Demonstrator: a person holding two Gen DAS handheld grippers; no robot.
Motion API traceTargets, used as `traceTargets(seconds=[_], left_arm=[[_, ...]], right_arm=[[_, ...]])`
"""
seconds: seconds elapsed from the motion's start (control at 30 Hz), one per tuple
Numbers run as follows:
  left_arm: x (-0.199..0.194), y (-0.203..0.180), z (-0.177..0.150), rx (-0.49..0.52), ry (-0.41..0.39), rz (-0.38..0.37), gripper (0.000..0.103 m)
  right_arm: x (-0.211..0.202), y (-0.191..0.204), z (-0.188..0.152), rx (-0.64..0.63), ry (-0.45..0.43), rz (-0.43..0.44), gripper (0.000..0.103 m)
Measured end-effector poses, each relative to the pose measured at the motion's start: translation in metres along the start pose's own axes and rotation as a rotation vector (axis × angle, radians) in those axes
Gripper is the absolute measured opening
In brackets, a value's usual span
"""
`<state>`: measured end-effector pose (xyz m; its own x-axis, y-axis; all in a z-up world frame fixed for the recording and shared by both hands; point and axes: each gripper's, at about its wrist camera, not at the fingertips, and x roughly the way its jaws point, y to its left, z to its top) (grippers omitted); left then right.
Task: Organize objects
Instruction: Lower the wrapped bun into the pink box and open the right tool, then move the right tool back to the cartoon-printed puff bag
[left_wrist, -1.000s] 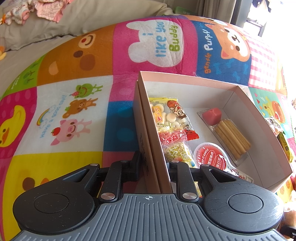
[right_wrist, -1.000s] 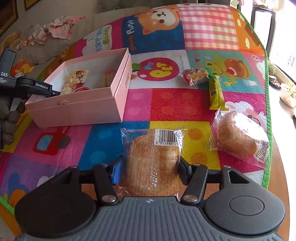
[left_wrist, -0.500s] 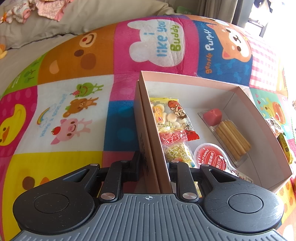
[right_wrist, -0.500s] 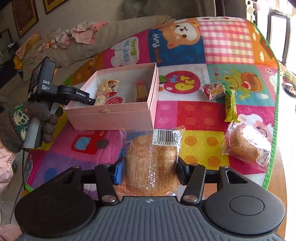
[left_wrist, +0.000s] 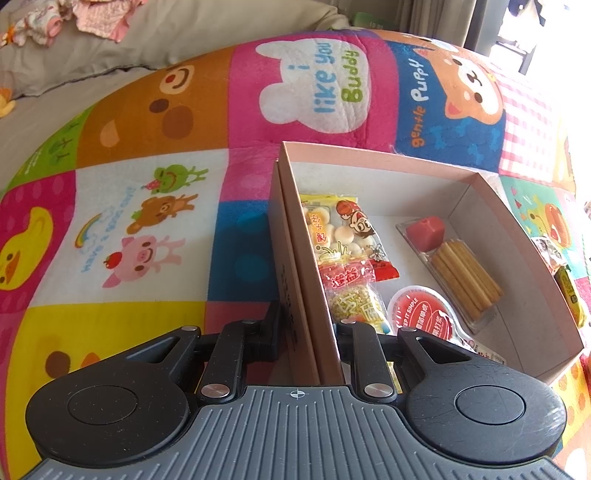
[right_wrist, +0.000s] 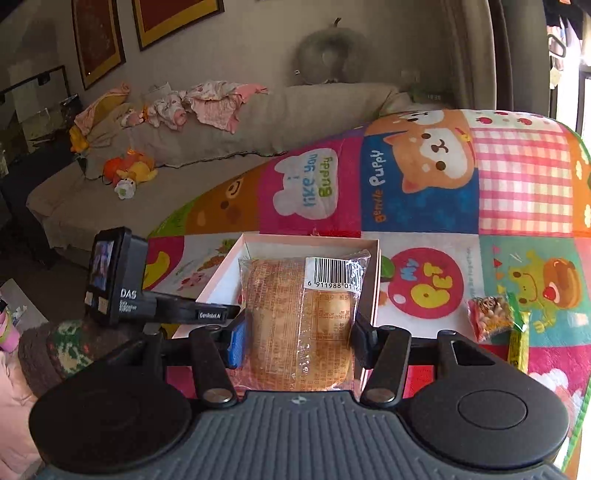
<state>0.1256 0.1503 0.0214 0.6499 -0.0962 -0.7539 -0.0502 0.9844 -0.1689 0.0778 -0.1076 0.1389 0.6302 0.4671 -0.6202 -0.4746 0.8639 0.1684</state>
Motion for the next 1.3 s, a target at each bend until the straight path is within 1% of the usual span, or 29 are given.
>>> traceTargets(seconds=[0.07, 0.17, 0.2, 0.23, 0.27, 0.3, 0.33, 0.37, 0.47, 0.53, 0.6, 0.63, 0.67, 0.7, 0.83, 0.93, 1.03, 1.1, 1.17, 1.3], left_arm=[[0.0, 0.0, -0.001, 0.0, -0.003, -0.001, 0.021], [-0.001, 0.001, -0.001, 0.003, -0.006, -0.002, 0.021], [-0.001, 0.001, -0.001, 0.002, -0.006, -0.002, 0.021], [-0.001, 0.001, -0.001, 0.003, -0.006, -0.003, 0.021], [-0.001, 0.001, -0.001, 0.002, -0.006, -0.003, 0.021], [-0.001, 0.001, -0.001, 0.0, -0.007, -0.003, 0.021], [-0.001, 0.001, -0.001, -0.002, -0.008, -0.004, 0.021], [-0.001, 0.001, -0.002, -0.003, -0.01, -0.003, 0.021], [-0.001, 0.0, -0.003, -0.004, -0.016, 0.0, 0.022], [-0.001, 0.0, -0.003, -0.005, -0.018, 0.003, 0.022], [-0.001, 0.0, -0.004, -0.004, -0.02, 0.002, 0.022], [-0.001, 0.0, -0.004, -0.003, -0.02, 0.002, 0.022], [-0.001, 0.0, -0.004, -0.003, -0.02, 0.001, 0.022], [-0.001, 0.0, -0.004, -0.002, -0.02, 0.002, 0.022], [-0.001, -0.001, -0.004, -0.002, -0.02, 0.002, 0.022], [-0.001, -0.001, -0.004, -0.001, -0.02, 0.002, 0.022], [-0.001, 0.0, -0.004, 0.0, -0.021, 0.003, 0.021], [-0.001, 0.0, -0.004, 0.002, -0.023, 0.004, 0.021], [-0.001, -0.001, -0.005, 0.005, -0.025, 0.006, 0.022], [-0.001, -0.001, -0.005, 0.006, -0.025, 0.007, 0.021]], right_arm=[[0.033, 0.0, 0.017, 0.025, 0.027, 0.017, 0.054], [0.086, -0.001, 0.034, 0.083, 0.074, 0.038, 0.054], [0.103, 0.0, 0.037, 0.1, 0.088, 0.043, 0.054], [0.136, 0.005, 0.041, 0.119, 0.108, 0.042, 0.054], [0.136, 0.005, 0.041, 0.119, 0.108, 0.042, 0.054], [0.162, 0.009, 0.043, 0.125, 0.132, 0.04, 0.054], [0.177, 0.012, 0.043, 0.13, 0.151, 0.038, 0.054], [0.177, 0.012, 0.043, 0.13, 0.151, 0.038, 0.054], [0.2, 0.018, 0.04, 0.134, 0.196, 0.043, 0.054], [0.203, 0.021, 0.039, 0.12, 0.212, 0.037, 0.054], [0.198, 0.022, 0.039, 0.103, 0.205, 0.065, 0.056], [0.194, 0.021, 0.039, 0.1, 0.203, 0.077, 0.059], [0.189, 0.019, 0.038, 0.102, 0.196, 0.072, 0.066], [0.183, 0.017, 0.036, 0.103, 0.184, 0.067, 0.068], [0.149, 0.003, 0.028, 0.117, 0.133, 0.051, 0.071], [0.108, -0.012, 0.014, 0.119, 0.051, 0.009, 0.076], [0.066, -0.026, -0.011, 0.108, -0.028, -0.06, 0.078], [0.042, -0.034, -0.032, 0.082, -0.061, -0.143, 0.079], [0.018, -0.042, -0.057, 0.054, -0.076, -0.243, 0.08], [-0.016, -0.061, -0.101, 0.04, -0.07, -0.411, 0.084]])
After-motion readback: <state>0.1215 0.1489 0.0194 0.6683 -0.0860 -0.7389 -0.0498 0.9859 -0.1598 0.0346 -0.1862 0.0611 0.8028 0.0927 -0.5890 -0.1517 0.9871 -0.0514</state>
